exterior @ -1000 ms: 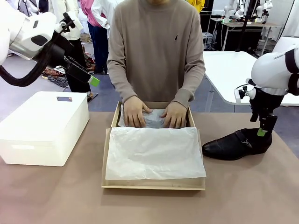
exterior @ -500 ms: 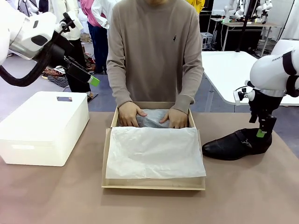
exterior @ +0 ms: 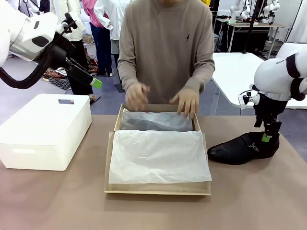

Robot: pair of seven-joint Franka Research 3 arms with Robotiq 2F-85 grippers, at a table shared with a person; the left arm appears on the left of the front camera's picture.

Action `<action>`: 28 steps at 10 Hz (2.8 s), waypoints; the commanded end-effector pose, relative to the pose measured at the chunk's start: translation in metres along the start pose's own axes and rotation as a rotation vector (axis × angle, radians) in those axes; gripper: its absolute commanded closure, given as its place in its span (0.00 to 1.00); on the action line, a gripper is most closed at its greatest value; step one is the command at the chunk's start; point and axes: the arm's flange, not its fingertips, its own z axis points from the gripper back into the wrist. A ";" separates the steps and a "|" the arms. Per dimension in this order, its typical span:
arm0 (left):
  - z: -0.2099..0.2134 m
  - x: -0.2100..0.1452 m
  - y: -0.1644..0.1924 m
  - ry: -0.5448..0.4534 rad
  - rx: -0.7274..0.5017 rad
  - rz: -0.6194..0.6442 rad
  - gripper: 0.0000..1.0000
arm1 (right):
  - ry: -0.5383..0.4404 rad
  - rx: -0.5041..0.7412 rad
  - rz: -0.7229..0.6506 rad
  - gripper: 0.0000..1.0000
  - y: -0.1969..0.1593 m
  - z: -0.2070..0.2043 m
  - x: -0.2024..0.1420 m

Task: Pack the shoes into the box.
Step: Place the other shoe of the Shoes into the Shoes Box.

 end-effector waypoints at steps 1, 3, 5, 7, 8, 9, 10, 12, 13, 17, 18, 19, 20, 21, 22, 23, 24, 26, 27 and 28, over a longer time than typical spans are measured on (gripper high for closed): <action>0.001 0.000 0.001 -0.012 -0.019 -0.005 0.00 | -0.036 0.008 0.019 0.00 -0.009 -0.007 -0.003; 0.001 0.000 0.001 -0.012 -0.019 -0.005 0.00 | -0.036 0.020 0.015 0.00 -0.008 -0.013 -0.004; 0.001 0.000 0.001 -0.012 -0.019 -0.005 0.00 | -0.033 0.027 0.012 0.00 -0.007 -0.020 -0.005; 0.001 0.000 0.001 -0.012 -0.019 -0.005 0.00 | -0.035 0.041 0.010 0.00 -0.006 -0.026 -0.004; 0.001 0.000 0.001 -0.012 -0.019 -0.005 0.00 | -0.037 0.051 0.009 0.00 -0.006 -0.026 -0.003; 0.001 0.000 0.001 -0.012 -0.019 -0.005 0.00 | -0.034 0.059 0.008 0.00 -0.005 -0.026 -0.002; 0.001 0.000 0.001 -0.012 -0.019 -0.005 0.00 | -0.032 0.069 0.008 0.12 -0.005 -0.025 -0.002; 0.001 0.000 0.001 -0.012 -0.019 -0.005 0.00 | -0.037 0.093 0.002 0.41 -0.003 -0.025 -0.001; 0.001 0.000 0.001 -0.012 -0.019 -0.005 0.00 | -0.039 0.101 -0.002 0.56 -0.003 -0.024 -0.002; 0.001 0.000 0.001 -0.012 -0.019 -0.005 0.00 | -0.055 0.127 0.003 1.00 0.000 -0.020 -0.001; 0.001 0.000 0.001 -0.012 -0.019 -0.005 0.00 | -0.057 0.129 0.005 1.00 0.001 -0.018 -0.001; 0.001 0.000 0.001 -0.012 -0.019 -0.005 0.00 | -0.056 0.131 0.003 1.00 0.002 -0.017 -0.002; 0.001 0.000 0.001 -0.012 -0.019 -0.005 0.00 | -0.056 0.125 -0.007 1.00 0.002 -0.015 -0.003; 0.001 0.000 0.001 -0.012 -0.019 -0.005 0.00 | -0.053 0.117 -0.015 1.00 0.000 -0.011 -0.005; 0.001 0.000 0.001 -0.012 -0.019 -0.005 0.00 | -0.043 0.103 -0.028 1.00 -0.003 -0.006 -0.008; 0.001 0.000 0.001 -0.012 -0.019 -0.005 0.00 | -0.029 0.092 -0.042 1.00 -0.007 0.002 -0.010; 0.001 0.000 0.001 -0.012 -0.019 -0.005 0.00 | -0.025 0.080 -0.093 1.00 -0.014 0.015 -0.010; 0.001 0.000 0.001 -0.012 -0.019 -0.005 0.00 | 0.004 0.051 -0.187 1.00 -0.027 0.046 -0.013; 0.001 0.000 0.001 -0.012 -0.019 -0.005 0.00 | 0.007 0.049 -0.245 1.00 -0.030 0.066 -0.015; 0.001 0.000 0.001 -0.012 -0.019 -0.005 0.00 | 0.019 0.049 -0.304 1.00 -0.030 0.087 -0.016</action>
